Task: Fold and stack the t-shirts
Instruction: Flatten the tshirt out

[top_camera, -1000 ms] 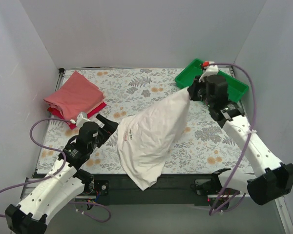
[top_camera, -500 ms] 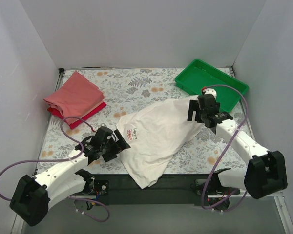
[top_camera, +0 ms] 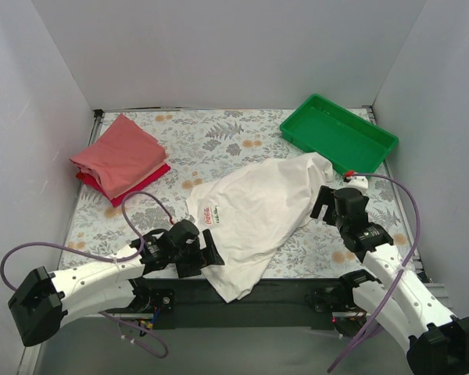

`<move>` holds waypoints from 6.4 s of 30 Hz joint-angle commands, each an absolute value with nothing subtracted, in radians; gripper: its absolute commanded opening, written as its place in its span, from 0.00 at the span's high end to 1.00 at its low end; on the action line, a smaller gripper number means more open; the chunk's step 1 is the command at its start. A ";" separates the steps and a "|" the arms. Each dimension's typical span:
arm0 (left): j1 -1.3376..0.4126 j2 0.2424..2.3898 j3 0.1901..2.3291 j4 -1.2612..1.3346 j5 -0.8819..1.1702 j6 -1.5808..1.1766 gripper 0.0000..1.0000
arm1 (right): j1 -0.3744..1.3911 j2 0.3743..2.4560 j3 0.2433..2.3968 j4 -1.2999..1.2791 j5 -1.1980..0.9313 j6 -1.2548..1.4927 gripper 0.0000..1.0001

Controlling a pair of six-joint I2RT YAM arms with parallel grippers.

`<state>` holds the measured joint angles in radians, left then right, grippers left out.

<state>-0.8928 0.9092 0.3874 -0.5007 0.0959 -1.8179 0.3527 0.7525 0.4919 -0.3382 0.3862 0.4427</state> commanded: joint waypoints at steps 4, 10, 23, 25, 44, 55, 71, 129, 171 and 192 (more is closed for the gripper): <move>-1.052 0.986 0.402 -0.552 0.086 -1.905 0.14 | 0.353 0.712 0.469 -0.295 0.391 0.466 0.02; -1.094 1.063 0.417 -0.505 0.054 -1.937 0.27 | 0.351 0.707 0.460 -0.293 0.393 0.457 0.02; -1.184 1.212 0.526 -0.399 0.032 -1.871 1.00 | 0.348 0.687 0.443 -0.287 0.390 0.446 0.02; -1.184 1.160 0.549 -0.437 -0.021 -1.874 1.00 | 0.348 0.686 0.442 -0.287 0.376 0.440 0.02; -0.729 1.112 0.868 -0.575 -0.371 -1.664 1.00 | 0.348 0.733 0.410 -0.305 0.252 0.433 0.11; -0.624 1.239 0.910 -0.509 -0.278 -1.609 1.00 | 0.347 0.942 0.410 -0.140 0.102 0.477 0.26; -0.531 1.175 0.919 -0.528 -0.285 -1.612 1.00 | 0.348 1.307 0.529 0.034 -0.077 0.471 0.99; -0.135 1.618 2.272 -0.468 0.069 -1.313 1.00 | 0.101 1.351 1.819 -0.413 -0.210 0.113 0.99; -0.138 1.075 0.614 -0.626 0.078 -1.609 0.19 | 0.074 0.894 0.585 -0.305 -0.291 0.264 0.02; -0.251 1.212 0.595 -0.649 -0.046 -1.658 1.00 | 0.075 0.882 0.517 -0.284 -0.321 0.253 0.02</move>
